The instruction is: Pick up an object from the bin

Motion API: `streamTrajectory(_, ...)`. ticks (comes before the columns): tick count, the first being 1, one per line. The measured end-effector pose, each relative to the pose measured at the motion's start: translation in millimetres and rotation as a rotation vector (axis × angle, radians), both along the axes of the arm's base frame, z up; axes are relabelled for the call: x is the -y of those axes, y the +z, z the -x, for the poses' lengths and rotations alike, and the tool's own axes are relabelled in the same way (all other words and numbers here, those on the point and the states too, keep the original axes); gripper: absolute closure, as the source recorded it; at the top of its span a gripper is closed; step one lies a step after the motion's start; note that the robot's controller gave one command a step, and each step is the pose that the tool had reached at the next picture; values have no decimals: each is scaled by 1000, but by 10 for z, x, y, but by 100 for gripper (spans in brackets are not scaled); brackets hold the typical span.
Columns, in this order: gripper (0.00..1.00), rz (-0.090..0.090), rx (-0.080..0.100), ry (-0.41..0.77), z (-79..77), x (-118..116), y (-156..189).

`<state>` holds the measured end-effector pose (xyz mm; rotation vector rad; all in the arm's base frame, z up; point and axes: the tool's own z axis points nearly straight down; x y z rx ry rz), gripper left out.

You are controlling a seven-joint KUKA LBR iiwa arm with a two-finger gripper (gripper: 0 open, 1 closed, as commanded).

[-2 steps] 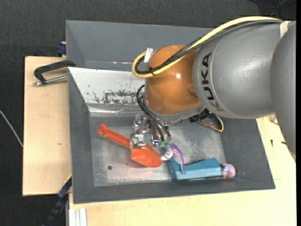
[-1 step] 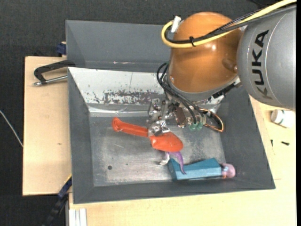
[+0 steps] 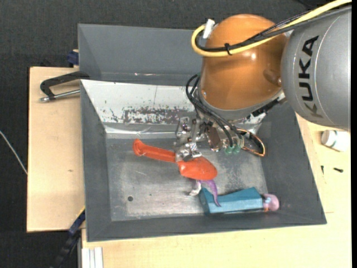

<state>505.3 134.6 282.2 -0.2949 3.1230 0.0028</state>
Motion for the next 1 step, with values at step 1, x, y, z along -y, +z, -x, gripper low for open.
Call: streamTrajectory(1,100,1,-2,13,27,14,-23)
